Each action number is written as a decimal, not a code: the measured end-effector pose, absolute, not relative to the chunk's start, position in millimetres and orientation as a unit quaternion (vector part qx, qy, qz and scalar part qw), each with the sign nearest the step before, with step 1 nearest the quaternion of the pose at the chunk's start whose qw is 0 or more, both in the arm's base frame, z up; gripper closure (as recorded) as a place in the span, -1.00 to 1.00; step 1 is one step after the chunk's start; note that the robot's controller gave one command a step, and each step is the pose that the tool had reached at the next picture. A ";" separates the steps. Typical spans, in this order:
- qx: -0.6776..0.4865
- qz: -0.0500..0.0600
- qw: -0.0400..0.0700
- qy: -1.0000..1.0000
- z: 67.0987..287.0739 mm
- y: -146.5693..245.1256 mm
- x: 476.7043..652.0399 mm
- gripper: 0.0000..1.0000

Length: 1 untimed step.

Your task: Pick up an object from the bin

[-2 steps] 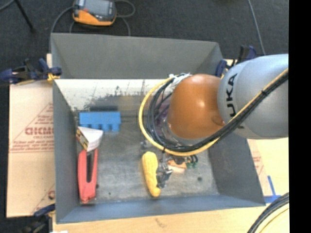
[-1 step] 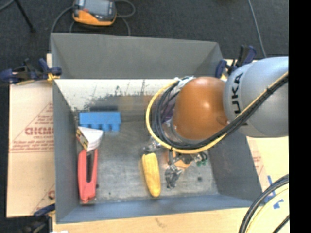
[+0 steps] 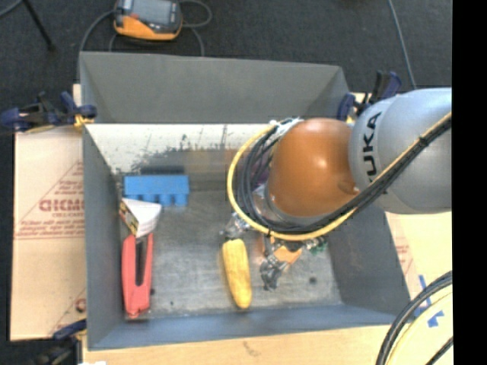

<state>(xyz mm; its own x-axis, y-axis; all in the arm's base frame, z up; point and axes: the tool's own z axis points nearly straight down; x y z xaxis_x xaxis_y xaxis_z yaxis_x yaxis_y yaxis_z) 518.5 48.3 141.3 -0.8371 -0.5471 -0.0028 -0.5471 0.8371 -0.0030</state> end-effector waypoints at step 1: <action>-0.444 -0.001 0.002 0.896 97.6 53.8 521.8 -1.00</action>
Offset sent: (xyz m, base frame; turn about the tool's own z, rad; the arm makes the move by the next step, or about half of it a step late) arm 0.0095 0.0084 -0.0713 -0.4693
